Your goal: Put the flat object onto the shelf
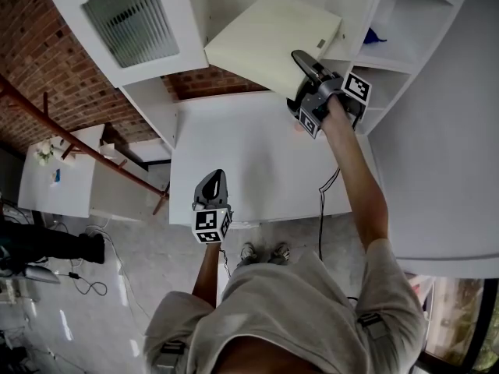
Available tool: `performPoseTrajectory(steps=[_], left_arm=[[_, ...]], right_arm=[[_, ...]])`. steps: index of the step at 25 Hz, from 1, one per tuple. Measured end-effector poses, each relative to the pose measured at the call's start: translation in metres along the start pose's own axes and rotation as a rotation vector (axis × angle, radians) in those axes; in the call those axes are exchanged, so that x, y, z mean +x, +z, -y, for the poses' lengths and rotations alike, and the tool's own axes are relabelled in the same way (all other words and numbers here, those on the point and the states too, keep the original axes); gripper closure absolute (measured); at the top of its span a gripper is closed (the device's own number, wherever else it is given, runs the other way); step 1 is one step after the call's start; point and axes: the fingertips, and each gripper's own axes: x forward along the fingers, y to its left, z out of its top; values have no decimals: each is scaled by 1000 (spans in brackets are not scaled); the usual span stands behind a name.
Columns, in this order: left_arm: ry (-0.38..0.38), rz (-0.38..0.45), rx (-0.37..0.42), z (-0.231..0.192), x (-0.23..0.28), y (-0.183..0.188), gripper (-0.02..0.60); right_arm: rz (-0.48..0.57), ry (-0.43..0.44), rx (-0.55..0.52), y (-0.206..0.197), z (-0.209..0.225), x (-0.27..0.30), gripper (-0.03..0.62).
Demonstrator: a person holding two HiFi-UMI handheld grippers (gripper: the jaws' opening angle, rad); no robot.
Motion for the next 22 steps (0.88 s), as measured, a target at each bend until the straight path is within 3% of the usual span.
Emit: performPoseTrajectory(steps=[13,22], left_arm=[[-25,-3,10,4,12,-1,566],[-29,3,10,7,16,1,566]], right_arm=[[39,6,104,17,9,-5,303],[-13,-4,-49,16,1,-3,270]])
